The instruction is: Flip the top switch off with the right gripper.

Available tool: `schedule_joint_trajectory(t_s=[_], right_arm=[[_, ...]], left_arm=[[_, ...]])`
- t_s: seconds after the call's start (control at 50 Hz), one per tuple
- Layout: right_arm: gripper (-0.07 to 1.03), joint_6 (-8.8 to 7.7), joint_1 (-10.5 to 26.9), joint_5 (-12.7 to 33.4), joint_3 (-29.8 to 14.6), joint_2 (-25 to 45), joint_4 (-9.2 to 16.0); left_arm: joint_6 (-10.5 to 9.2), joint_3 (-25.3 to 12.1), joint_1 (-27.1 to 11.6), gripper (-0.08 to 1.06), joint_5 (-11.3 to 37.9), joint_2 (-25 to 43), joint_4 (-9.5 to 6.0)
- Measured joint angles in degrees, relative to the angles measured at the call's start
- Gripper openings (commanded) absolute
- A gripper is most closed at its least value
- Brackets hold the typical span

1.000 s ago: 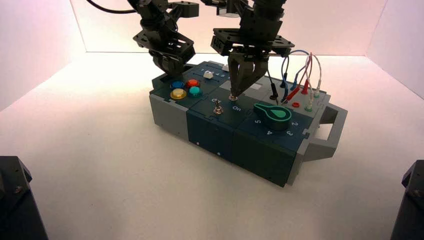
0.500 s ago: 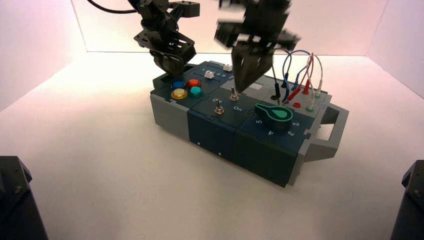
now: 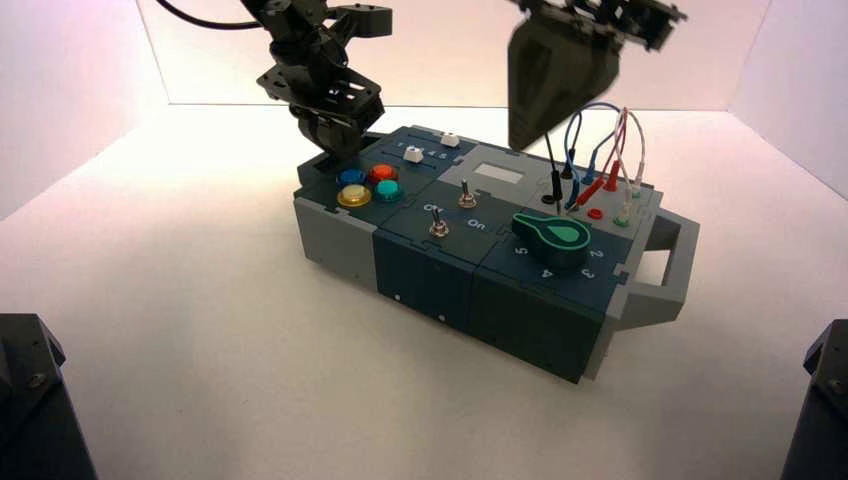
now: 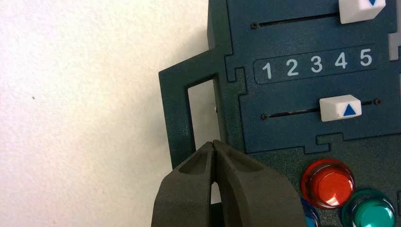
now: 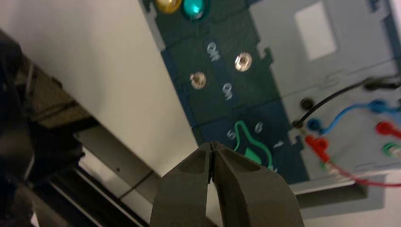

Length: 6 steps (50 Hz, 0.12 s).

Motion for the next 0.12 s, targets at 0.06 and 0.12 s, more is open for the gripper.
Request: schedule_joint_trajectory(t_s=[0.06,0.12], right_arm=[[-0.02,0.00,0.00,0.09,0.53,0.00,0.00],[-0.02,-0.09,0.09,0.09,0.88,0.00,0.09]], left_arm=[[0.00,0.09,-0.18,-0.03,0.09,0.00,0.09],[0.00,0.09,-0.26,-0.03,0.00,0.00,0.09]])
